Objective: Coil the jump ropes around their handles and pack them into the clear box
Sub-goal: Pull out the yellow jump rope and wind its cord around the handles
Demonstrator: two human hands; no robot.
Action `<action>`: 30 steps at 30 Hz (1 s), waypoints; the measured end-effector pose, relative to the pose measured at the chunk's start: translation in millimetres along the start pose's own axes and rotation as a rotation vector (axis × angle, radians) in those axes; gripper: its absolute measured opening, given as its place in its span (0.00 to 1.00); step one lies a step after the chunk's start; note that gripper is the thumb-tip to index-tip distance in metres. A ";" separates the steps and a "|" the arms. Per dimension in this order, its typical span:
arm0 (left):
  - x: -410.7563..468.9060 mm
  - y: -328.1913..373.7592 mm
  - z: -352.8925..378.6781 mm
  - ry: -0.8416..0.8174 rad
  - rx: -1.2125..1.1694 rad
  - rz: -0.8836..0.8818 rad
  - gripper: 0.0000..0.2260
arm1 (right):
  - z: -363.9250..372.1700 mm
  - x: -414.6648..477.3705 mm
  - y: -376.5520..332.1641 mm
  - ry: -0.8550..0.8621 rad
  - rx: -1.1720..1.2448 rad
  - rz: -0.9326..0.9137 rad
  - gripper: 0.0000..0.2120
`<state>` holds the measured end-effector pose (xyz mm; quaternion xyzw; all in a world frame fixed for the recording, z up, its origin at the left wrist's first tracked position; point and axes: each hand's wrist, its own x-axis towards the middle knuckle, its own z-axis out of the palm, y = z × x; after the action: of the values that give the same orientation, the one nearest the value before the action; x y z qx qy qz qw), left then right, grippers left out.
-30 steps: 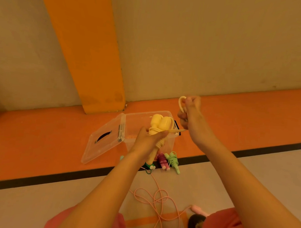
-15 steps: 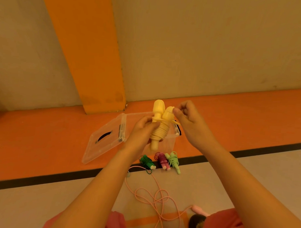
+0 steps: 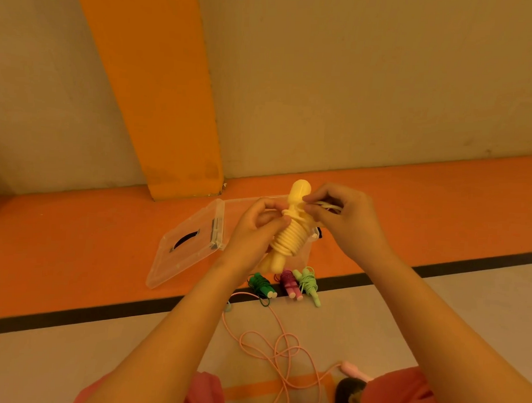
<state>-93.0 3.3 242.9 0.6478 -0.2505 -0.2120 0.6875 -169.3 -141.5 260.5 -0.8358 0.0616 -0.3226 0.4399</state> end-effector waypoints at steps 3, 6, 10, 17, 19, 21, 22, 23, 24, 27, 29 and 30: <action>-1.0 1.6 0.5 0.011 -0.015 -0.037 0.07 | -0.4 1.5 1.4 -0.032 -0.058 0.018 0.07; -1.5 0.3 3.6 0.031 -0.025 -0.064 0.08 | -0.4 2.1 2.4 -0.111 -0.125 0.022 0.04; 0.3 -2.2 7.1 0.044 -0.034 -0.065 0.06 | 3.3 -0.1 1.6 -0.211 -0.178 0.001 0.09; 1.6 -5.2 8.1 -0.029 0.025 -0.034 0.07 | 3.0 1.0 2.0 -0.169 -0.280 -0.044 0.09; 2.1 -6.0 7.4 -0.029 0.051 -0.015 0.08 | 5.8 -0.7 2.1 -0.140 -0.354 -0.074 0.10; 2.8 -5.6 6.8 -0.031 0.081 0.010 0.08 | 10.6 -2.1 1.7 -0.115 -0.471 -0.101 0.12; 3.0 -4.9 6.2 -0.034 0.092 0.019 0.07 | 13.0 -1.8 2.0 -0.110 -0.536 -0.117 0.13; 3.3 -4.1 5.1 -0.037 0.099 0.025 0.07 | 14.8 -1.4 2.6 -0.109 -0.578 -0.137 0.13; 3.3 -3.2 4.3 -0.042 0.103 0.029 0.08 | 16.1 -0.9 2.8 -0.112 -0.599 -0.156 0.13; 3.6 -2.7 2.6 -0.053 0.130 0.038 0.08 | 17.1 -0.3 2.6 -0.132 -0.614 -0.175 0.12; 3.7 -4.0 1.8 -0.060 0.163 0.055 0.08 | 19.1 0.1 3.7 -0.155 -0.606 -0.149 0.14; 4.5 -5.0 1.5 -0.061 0.181 0.071 0.07 | 20.5 0.8 6.0 -0.166 -0.554 -0.115 0.15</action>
<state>-90.3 -1.0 238.3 0.6913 -0.3122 -0.1835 0.6253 -155.4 -131.2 247.9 -0.9498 0.0635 -0.2484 0.1794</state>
